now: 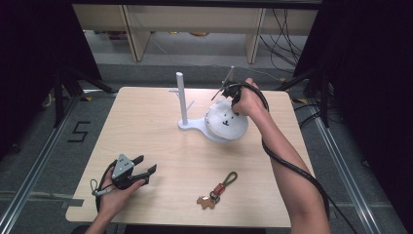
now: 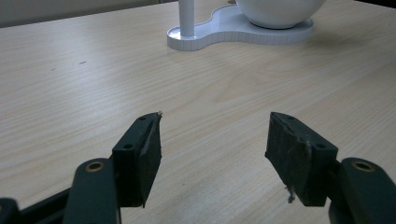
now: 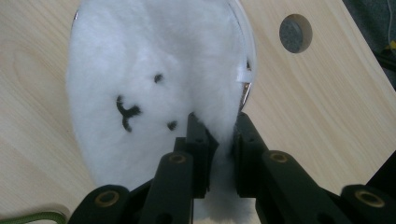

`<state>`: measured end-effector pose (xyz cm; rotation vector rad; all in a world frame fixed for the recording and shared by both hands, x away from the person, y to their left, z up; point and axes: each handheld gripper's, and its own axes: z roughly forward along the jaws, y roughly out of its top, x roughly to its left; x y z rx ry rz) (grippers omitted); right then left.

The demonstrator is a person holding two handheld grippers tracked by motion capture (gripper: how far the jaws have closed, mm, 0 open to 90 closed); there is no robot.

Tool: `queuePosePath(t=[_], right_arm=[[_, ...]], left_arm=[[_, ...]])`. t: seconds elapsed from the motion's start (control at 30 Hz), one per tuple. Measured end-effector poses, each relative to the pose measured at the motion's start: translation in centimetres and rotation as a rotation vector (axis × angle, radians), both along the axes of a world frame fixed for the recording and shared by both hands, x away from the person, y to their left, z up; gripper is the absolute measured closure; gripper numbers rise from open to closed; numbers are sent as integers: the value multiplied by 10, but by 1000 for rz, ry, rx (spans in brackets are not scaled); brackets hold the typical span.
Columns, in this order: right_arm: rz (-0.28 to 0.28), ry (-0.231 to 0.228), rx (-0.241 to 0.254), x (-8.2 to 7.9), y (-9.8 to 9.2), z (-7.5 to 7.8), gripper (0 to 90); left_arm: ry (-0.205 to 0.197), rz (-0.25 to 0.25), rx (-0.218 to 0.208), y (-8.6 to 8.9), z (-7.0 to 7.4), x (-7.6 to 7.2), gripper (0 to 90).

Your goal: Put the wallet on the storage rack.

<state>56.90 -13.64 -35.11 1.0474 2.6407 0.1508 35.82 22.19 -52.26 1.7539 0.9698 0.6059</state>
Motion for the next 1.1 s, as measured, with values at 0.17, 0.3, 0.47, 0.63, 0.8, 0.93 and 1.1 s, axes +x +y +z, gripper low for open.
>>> queuePosePath(t=[0.17, 0.3, 0.47, 0.63, 0.8, 0.93, 1.1], right_arm=[[-7, -10, -3, 1, -1, -4, 770], [-19, -17, 2, 2, -3, -8, 732], [-31, -30, 16, 3, -6, -10, 663], [-42, -46, 28, 3, -7, -11, 604], [-52, -60, 37, 3, -8, -11, 537], [-61, -69, 48, 3, -9, -10, 503], [-66, -86, 66, 3, -11, -7, 477]], left_arm=[[0, -1, 2, 0, 0, 0, 349], [1, 0, 1, 0, 0, 0, 349], [0, -1, 1, 0, 0, 0, 349], [0, -1, 2, 0, 0, 0, 349], [4, 4, 7, 0, 1, -1, 349], [0, 0, 1, 0, 0, 0, 349], [1, 1, -1, 0, 0, 0, 349]])
